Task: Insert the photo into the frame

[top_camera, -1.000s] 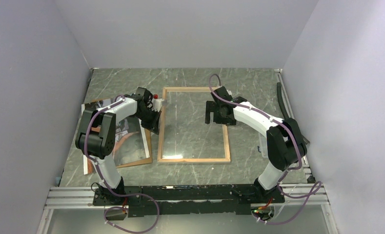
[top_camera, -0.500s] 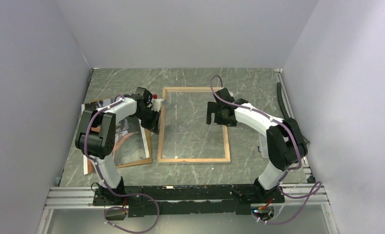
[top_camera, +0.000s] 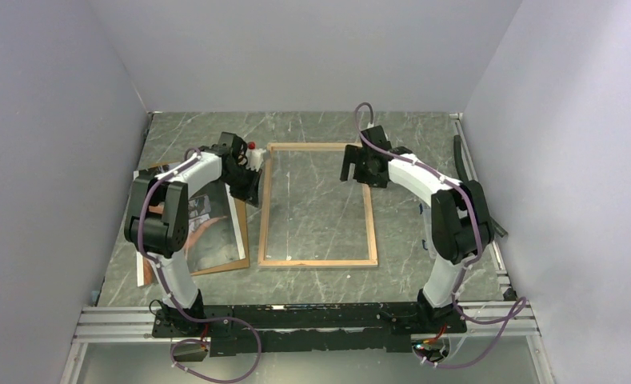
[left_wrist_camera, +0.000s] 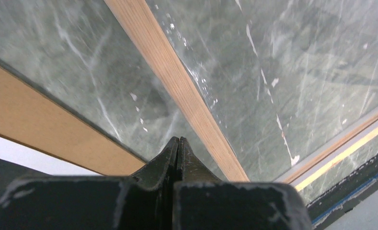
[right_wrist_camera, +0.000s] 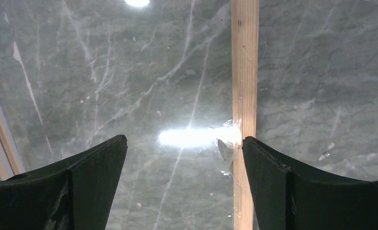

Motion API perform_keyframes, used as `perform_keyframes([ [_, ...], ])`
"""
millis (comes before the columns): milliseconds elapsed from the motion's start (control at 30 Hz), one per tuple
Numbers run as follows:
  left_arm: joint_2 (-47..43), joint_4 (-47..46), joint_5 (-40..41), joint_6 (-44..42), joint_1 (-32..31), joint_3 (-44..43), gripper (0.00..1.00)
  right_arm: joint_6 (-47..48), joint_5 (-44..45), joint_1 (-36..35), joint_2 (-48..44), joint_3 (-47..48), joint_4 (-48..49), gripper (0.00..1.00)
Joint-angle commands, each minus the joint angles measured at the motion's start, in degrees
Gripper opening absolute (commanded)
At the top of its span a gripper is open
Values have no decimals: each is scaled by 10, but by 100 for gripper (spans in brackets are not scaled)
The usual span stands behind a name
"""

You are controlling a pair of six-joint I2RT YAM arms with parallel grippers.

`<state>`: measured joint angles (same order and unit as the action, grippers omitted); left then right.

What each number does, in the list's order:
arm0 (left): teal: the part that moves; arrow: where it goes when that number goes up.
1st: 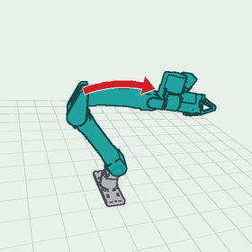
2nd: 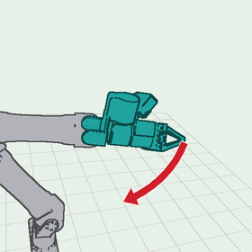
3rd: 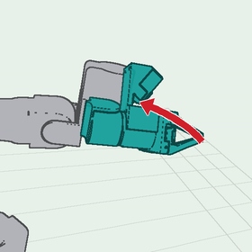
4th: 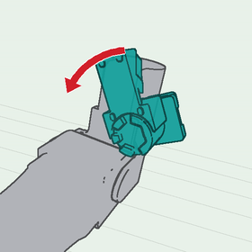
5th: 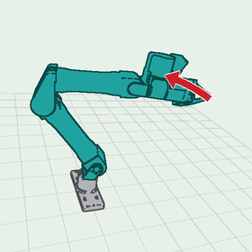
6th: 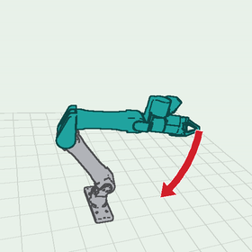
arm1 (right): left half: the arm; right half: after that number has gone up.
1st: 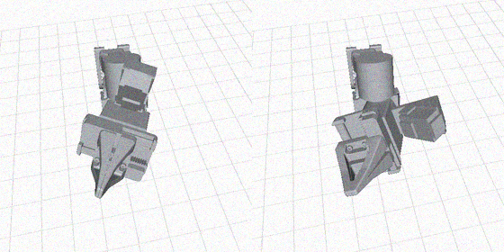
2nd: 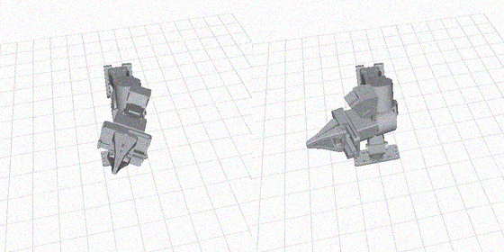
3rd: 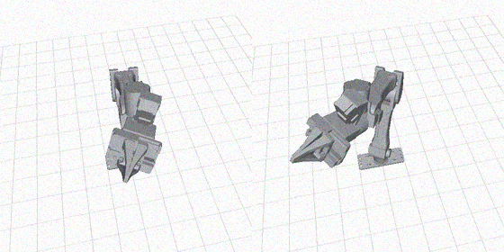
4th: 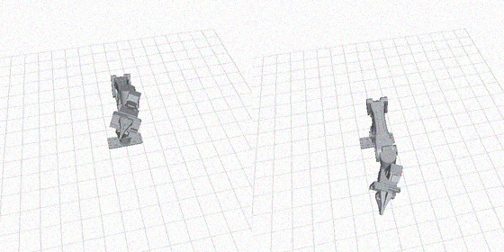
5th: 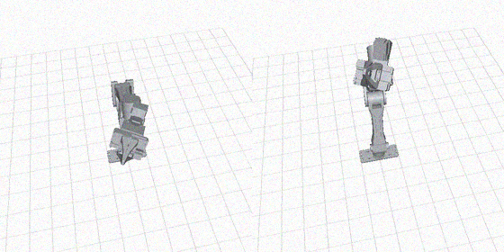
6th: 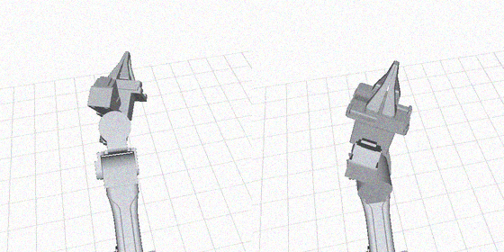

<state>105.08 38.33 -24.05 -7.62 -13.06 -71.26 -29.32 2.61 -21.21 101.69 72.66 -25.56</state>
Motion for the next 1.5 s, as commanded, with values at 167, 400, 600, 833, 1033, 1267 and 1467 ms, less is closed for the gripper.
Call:
perform_keyframes([
  [167, 53, -19, 10, 16, 2, -56, 3, 1, -41, 16, 40, 20, 27, 93],
  [400, 72, -24, 17, 16, 2, -62, 3, -9, -67, 17, 61, 13, 40, 91],
  [600, 85, -25, 19, 15, 0, -71, 3, -16, -75, 17, 71, 6, 46, 90],
  [833, 96, -28, 19, 15, -5, -79, 3, -25, -84, 4, 79, -2, 58, 88],
  [1033, 100, -31, 22, 13, -8, -79, 3, -32, -77, -17, 90, -6, 62, 86],
  [1267, 101, -34, 22, 10, -10, -74, 3, -26, -52, -47, 88, -10, 56, 83],
  [1467, 99, -37, 26, 10, -15, -72, 3, -18, -39, -79, 99, -2, 47, 81],
])
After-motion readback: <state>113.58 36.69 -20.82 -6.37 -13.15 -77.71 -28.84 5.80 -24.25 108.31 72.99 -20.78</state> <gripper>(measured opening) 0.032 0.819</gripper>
